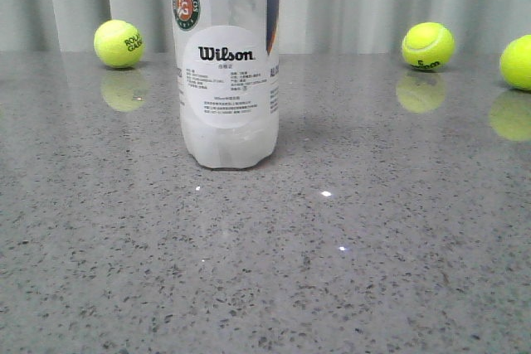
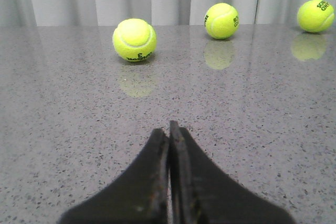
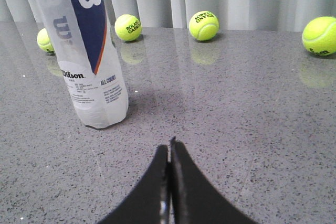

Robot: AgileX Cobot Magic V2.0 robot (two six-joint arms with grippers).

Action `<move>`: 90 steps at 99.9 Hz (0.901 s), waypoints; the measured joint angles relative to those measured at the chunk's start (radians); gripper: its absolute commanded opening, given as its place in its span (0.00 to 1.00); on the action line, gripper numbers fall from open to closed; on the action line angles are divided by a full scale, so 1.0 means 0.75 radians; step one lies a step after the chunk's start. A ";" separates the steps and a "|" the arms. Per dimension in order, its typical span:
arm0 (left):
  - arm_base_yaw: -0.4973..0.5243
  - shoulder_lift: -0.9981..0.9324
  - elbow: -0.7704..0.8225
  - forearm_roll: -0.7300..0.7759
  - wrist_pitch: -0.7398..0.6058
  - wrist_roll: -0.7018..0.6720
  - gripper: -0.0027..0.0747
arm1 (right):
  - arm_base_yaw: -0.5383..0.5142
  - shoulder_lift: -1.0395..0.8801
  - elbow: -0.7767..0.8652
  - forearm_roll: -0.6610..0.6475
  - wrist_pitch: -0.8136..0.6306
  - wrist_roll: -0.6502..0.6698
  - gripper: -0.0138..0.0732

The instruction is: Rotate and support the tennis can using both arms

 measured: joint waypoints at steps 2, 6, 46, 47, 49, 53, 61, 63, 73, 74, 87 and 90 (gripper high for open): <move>0.000 0.000 0.000 0.000 0.000 0.000 0.01 | 0.000 0.000 0.000 0.000 0.000 0.000 0.09; 0.000 0.000 0.000 0.000 0.000 0.000 0.01 | 0.000 0.000 0.000 0.000 0.000 0.000 0.09; 0.000 0.000 0.000 0.000 0.000 0.000 0.01 | 0.000 0.000 0.000 0.000 0.000 0.000 0.09; 0.000 0.000 0.000 0.000 0.000 0.000 0.01 | 0.000 0.000 0.000 0.000 0.000 0.000 0.09; 0.000 0.000 0.000 0.000 0.000 0.000 0.01 | 0.000 0.000 0.000 0.000 0.000 0.000 0.09; 0.000 0.000 0.000 0.000 0.000 0.000 0.01 | 0.000 0.000 0.000 0.000 0.000 0.000 0.09; 0.000 0.000 0.000 0.000 0.000 0.000 0.01 | 0.000 0.000 0.000 0.000 0.000 0.000 0.09; 0.000 0.000 0.000 0.000 0.000 0.000 0.01 | 0.000 0.000 0.000 0.000 0.000 0.000 0.09; 0.000 0.000 0.000 0.000 0.000 0.000 0.01 | -0.003 0.000 0.025 -0.006 -0.056 0.000 0.09; 0.000 0.000 0.000 0.000 0.000 0.000 0.01 | -0.006 0.000 0.031 -0.014 -0.071 0.000 0.09; 0.000 0.000 0.000 0.000 0.000 0.000 0.01 | -0.095 0.000 0.118 -0.143 -0.243 0.019 0.09; 0.000 0.000 0.000 0.000 0.000 0.000 0.01 | -0.129 0.000 0.141 -0.178 -0.282 0.037 0.09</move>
